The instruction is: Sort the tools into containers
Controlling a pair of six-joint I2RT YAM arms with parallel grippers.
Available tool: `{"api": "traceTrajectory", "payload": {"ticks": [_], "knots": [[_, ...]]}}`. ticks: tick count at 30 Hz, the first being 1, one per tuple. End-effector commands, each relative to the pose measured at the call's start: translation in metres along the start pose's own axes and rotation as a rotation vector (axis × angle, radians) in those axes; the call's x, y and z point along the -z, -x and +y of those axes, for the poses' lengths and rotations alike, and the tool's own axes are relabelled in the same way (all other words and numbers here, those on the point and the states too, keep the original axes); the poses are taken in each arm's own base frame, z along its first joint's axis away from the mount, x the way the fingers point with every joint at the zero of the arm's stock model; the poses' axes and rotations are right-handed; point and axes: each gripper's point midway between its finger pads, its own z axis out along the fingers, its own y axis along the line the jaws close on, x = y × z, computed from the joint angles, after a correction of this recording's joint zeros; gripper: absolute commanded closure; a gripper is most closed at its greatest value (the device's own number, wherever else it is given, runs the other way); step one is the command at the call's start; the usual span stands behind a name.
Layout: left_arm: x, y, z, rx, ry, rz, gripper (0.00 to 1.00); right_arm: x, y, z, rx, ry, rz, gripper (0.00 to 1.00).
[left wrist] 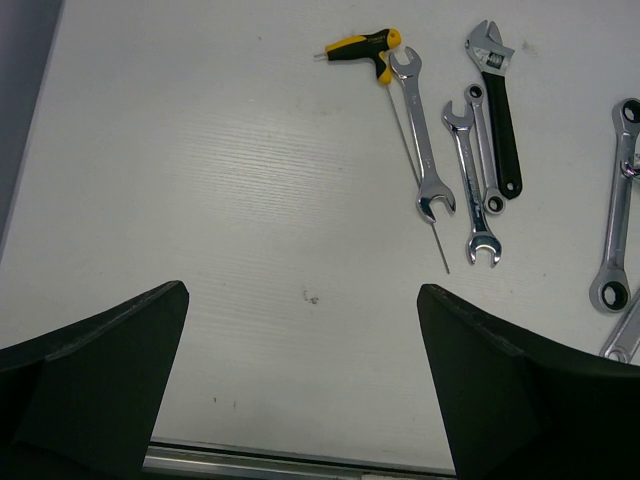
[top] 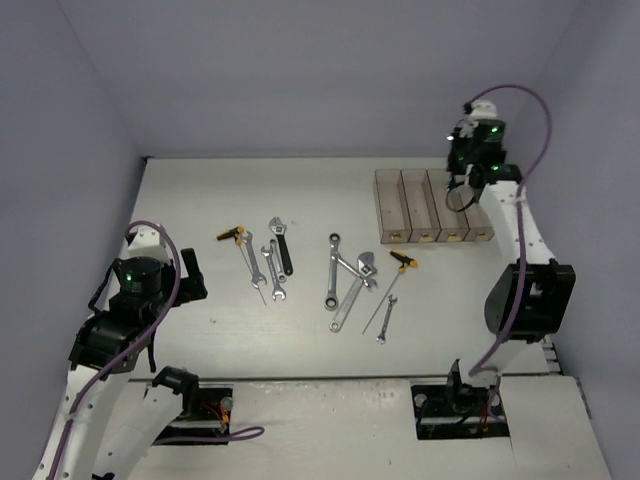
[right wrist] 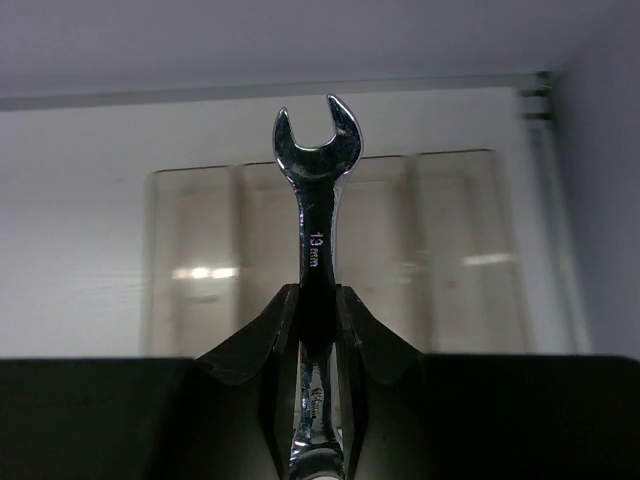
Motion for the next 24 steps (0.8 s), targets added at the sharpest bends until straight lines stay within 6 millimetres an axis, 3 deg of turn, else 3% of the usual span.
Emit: {"api": "traceTrajectory", "payload": {"ticks": [1,7,16,24], "knots": [[0.006,0.015,-0.014,0.048,-0.068,-0.036,0.03,-0.018,-0.008,-0.063,0.067,-0.028,0.026,1.0],[0.007,0.016,-0.017,0.043,-0.082,-0.033,0.03,-0.063,-0.056,-0.104,0.103,-0.108,0.15,1.0],[0.0,0.008,-0.023,0.041,-0.103,0.008,0.03,-0.109,-0.096,-0.123,0.08,-0.116,0.231,0.94],[-0.003,0.008,-0.025,0.028,-0.099,0.023,0.03,-0.116,-0.099,-0.124,0.071,-0.118,0.237,0.52]]}}
